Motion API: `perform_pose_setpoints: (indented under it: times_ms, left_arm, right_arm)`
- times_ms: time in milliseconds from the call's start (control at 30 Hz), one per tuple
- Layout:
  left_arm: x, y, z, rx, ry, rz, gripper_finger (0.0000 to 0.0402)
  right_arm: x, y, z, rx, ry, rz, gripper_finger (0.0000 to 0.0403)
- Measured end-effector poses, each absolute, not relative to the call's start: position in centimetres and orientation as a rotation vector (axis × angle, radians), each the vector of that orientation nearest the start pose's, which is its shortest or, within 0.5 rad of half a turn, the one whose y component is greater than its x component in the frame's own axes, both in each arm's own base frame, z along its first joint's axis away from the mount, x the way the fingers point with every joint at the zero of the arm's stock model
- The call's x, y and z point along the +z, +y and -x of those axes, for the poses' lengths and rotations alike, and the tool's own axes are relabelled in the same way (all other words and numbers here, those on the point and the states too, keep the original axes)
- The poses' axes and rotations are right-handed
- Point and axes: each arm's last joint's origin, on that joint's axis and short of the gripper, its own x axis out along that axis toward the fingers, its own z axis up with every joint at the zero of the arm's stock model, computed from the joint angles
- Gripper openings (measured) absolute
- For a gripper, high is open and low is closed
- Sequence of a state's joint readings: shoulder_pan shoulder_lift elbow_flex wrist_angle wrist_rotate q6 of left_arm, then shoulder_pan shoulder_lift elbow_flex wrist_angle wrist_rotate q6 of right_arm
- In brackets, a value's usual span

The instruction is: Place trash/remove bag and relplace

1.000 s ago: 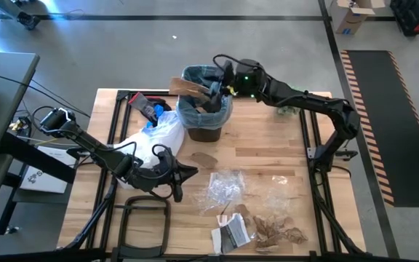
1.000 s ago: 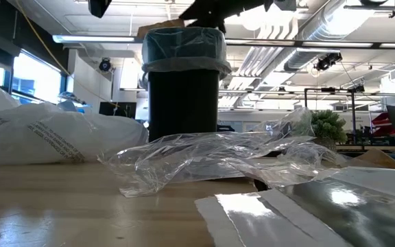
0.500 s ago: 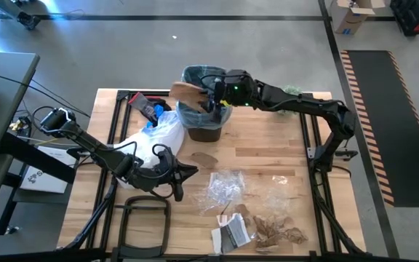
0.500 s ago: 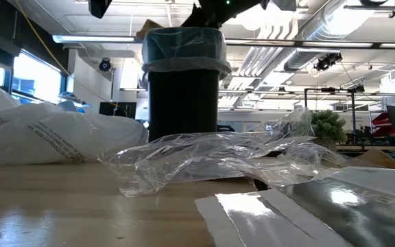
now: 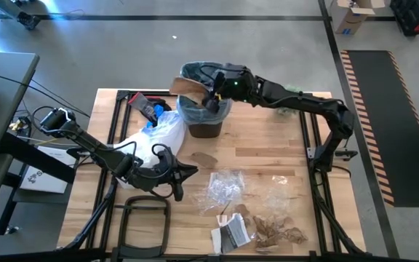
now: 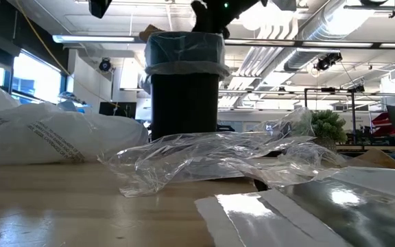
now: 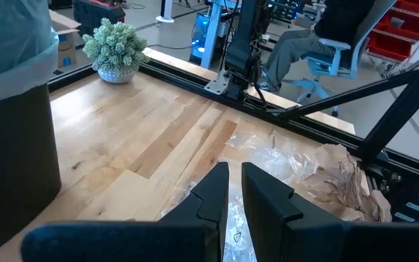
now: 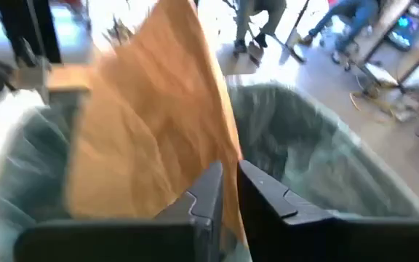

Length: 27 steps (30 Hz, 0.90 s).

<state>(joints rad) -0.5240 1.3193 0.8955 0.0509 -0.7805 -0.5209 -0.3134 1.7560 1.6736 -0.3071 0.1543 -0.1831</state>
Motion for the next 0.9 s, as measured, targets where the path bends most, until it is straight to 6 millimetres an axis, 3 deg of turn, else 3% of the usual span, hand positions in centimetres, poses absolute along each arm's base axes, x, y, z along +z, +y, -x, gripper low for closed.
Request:
perform_pose_setpoints:
  times_ms: [133, 267, 400, 500, 633, 900]
  left_arm:
    - [28.1, -12.5, -25.7, 0.317, 0.219, 0.293, 0.0023]
    - [28.5, -12.6, -25.8, 0.273, 0.198, 0.342, 0.0023]
    - [31.1, -12.2, -24.9, 0.240, 0.130, 0.327, 0.0023]
    - [34.2, -10.9, -23.6, 0.310, 0.042, 0.298, 0.0023]
    - [37.1, -7.2, -21.7, 0.499, 0.019, 0.258, 0.0015]
    - [38.3, -0.2, -20.9, 0.736, 0.178, 0.185, 0.0002]
  right_arm:
    - [38.5, -12.6, -38.6, -0.355, 0.357, 0.095, 0.0048]
    - [38.7, -12.5, -38.5, -0.332, 0.356, 0.069, 0.0085]
    - [39.3, -11.1, -37.0, -0.243, 0.439, 0.087, 0.0118]
    - [40.3, -8.7, -35.3, -0.186, 0.501, 0.089, 0.0123]
    - [40.5, -4.4, -32.9, -0.124, 0.594, 0.104, 0.0117]
    - [39.7, 3.7, -27.9, -0.141, 0.644, 0.117, 0.0100]
